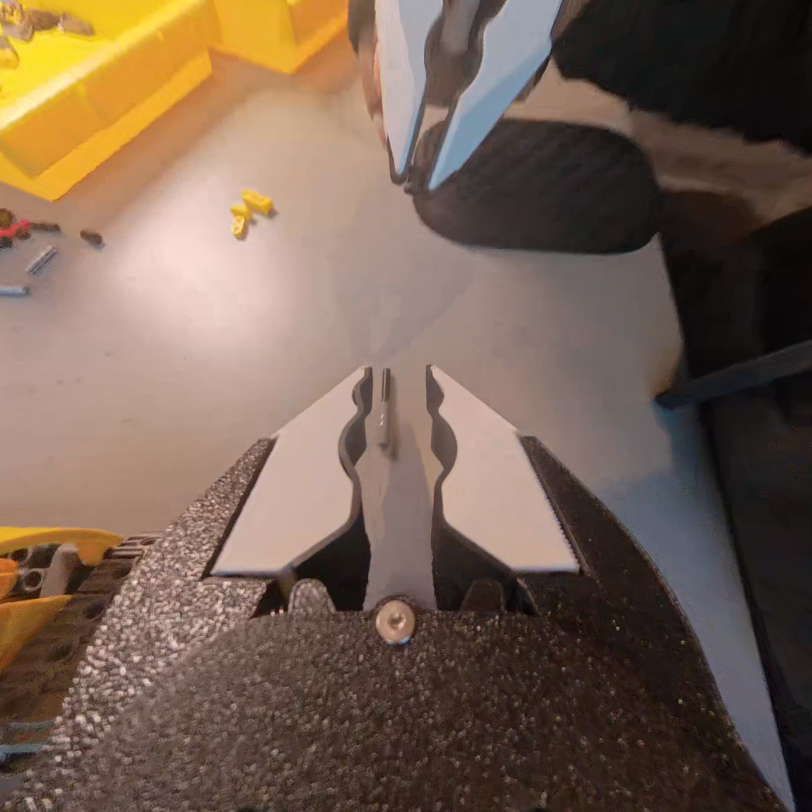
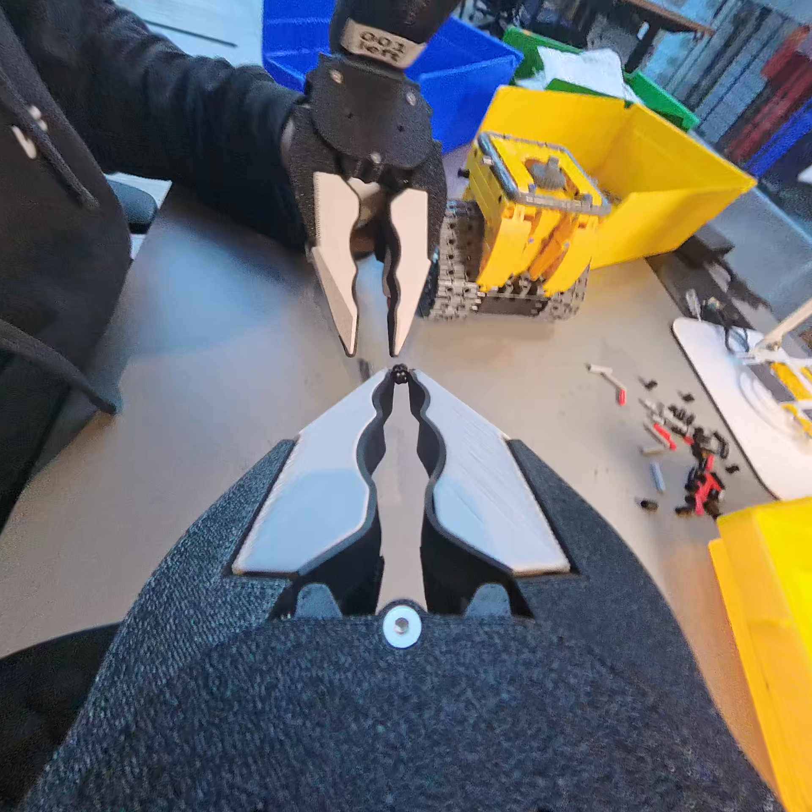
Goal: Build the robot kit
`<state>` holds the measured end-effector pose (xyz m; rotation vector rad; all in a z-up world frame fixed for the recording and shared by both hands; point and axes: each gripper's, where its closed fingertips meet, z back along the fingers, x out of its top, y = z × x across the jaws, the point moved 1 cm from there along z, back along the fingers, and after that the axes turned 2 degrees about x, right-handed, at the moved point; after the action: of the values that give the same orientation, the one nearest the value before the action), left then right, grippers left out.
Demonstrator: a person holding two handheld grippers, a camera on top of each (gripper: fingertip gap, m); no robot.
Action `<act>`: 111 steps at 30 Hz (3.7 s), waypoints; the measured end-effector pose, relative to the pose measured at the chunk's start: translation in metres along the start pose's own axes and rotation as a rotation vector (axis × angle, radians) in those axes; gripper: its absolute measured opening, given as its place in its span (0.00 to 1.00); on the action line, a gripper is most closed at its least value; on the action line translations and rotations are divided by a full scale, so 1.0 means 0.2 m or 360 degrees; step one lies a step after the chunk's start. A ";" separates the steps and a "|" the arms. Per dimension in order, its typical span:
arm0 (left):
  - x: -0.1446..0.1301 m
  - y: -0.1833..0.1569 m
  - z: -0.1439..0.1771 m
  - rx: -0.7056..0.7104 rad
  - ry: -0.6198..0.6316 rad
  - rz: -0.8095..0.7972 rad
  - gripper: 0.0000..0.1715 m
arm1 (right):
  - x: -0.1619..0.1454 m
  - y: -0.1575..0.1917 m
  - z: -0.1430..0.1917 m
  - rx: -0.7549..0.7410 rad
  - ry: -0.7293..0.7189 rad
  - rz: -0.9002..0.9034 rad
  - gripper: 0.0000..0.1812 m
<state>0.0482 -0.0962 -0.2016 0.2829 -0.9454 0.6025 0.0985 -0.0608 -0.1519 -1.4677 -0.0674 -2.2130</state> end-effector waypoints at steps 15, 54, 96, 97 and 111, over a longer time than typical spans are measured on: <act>-0.18 0.06 -0.09 0.0084 0.0421 -0.0105 0.03 | -0.09 0.04 -0.04 0.0088 -0.0046 -0.0044 0.03; 0.23 -0.06 0.10 -0.0086 -0.0456 -0.0156 0.03 | 0.10 0.05 -0.01 0.0144 -0.0321 -0.0026 0.03; -0.18 -0.10 -0.10 -0.0100 0.0496 -0.0055 0.03 | -0.32 0.21 -0.27 0.0273 0.0757 0.0321 0.03; -0.18 -0.10 -0.10 -0.0119 0.0509 -0.0030 0.03 | -0.32 0.20 -0.27 0.0252 0.0766 0.0356 0.03; -0.16 -0.12 -0.12 -0.0389 0.0557 0.0204 0.03 | -0.31 0.24 -0.25 0.0212 0.0761 0.0489 0.03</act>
<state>0.0643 -0.1154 -0.2405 -0.1014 -0.6920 0.6225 0.0960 -0.0954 -0.2385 -0.7892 0.1554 -2.1894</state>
